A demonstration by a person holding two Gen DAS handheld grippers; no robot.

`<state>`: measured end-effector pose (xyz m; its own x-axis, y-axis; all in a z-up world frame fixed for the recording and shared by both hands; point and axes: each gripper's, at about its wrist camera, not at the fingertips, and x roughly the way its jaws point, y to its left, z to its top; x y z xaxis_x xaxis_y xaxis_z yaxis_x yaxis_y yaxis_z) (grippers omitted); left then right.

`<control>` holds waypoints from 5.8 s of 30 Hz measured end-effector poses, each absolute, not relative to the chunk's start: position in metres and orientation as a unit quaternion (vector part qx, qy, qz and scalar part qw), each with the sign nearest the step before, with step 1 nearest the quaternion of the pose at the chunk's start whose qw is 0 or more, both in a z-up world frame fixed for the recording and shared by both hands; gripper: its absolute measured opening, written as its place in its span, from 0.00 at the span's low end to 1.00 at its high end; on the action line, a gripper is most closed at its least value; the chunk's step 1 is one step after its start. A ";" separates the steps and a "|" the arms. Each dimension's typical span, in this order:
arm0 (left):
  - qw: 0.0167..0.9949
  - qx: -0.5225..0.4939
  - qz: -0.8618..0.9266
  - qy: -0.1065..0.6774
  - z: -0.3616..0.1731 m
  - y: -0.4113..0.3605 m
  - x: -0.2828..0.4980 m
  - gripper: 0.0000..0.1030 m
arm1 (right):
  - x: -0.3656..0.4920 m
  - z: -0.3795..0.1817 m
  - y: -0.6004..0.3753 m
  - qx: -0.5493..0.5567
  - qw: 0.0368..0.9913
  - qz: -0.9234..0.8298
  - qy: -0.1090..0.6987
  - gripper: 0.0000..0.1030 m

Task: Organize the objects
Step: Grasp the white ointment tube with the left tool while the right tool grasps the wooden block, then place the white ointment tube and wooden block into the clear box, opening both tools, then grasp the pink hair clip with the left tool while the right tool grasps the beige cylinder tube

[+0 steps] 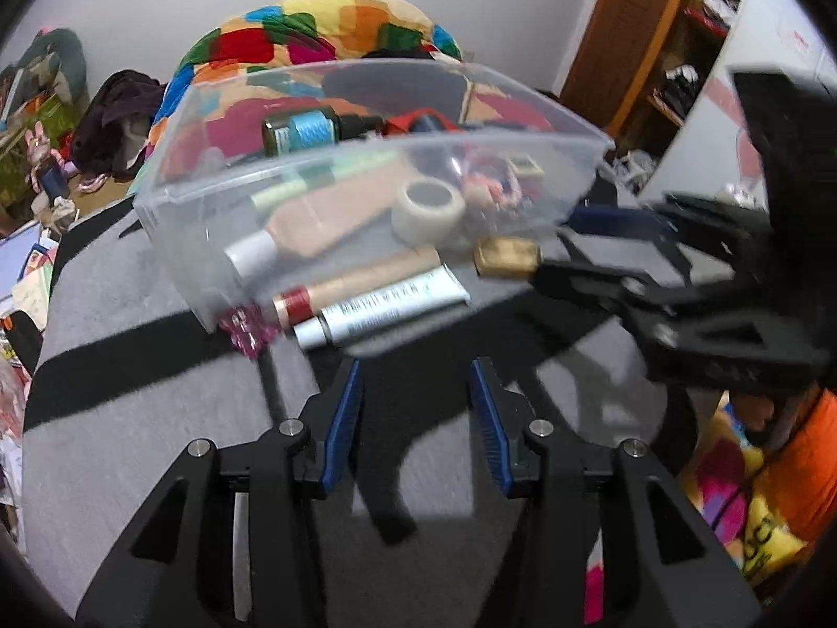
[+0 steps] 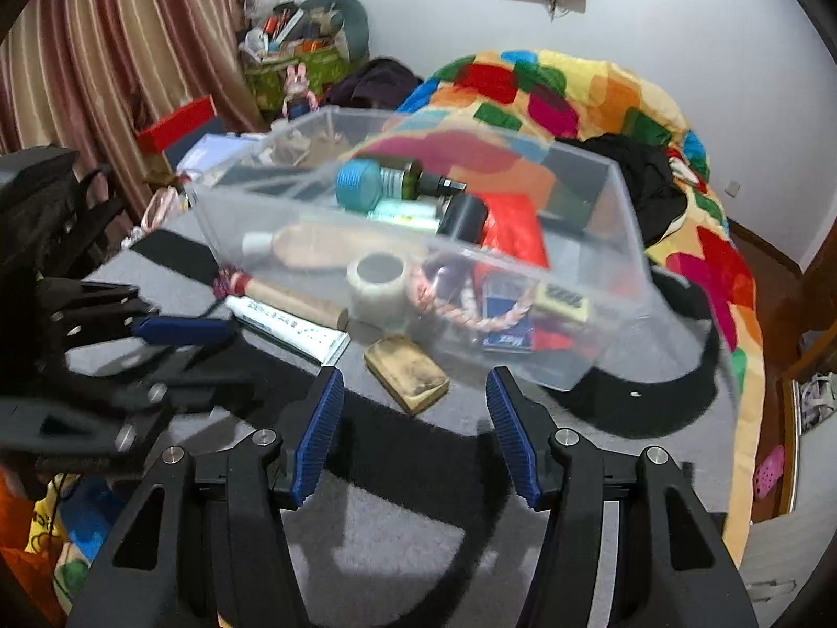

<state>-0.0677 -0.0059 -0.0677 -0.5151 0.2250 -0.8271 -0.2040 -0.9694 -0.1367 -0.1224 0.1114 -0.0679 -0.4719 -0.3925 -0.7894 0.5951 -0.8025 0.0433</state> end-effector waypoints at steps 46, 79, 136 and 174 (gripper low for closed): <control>0.186 -0.475 0.860 0.009 -0.055 0.019 -0.062 0.50 | -0.081 -0.077 0.148 0.433 0.304 -0.840 0.123 0.22; 0.112 -0.456 0.883 0.005 -0.064 0.023 -0.055 0.14 | -0.081 -0.065 0.149 0.408 0.270 -0.868 0.087 0.21; 0.095 -0.409 0.906 -0.058 -0.007 -0.008 -0.139 0.14 | -0.180 -0.027 0.113 0.402 0.225 -0.886 0.052 0.22; 0.026 -0.475 0.879 -0.028 -0.071 -0.059 -0.089 0.21 | -0.127 -0.077 0.048 0.441 0.328 -0.829 0.103 0.36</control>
<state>-0.0894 -0.0593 -0.0706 -0.5479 0.0723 -0.8334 -0.0198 -0.9971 -0.0735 -0.1274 0.0482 -0.0766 -0.3962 -0.4538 -0.7982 0.6351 -0.7633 0.1187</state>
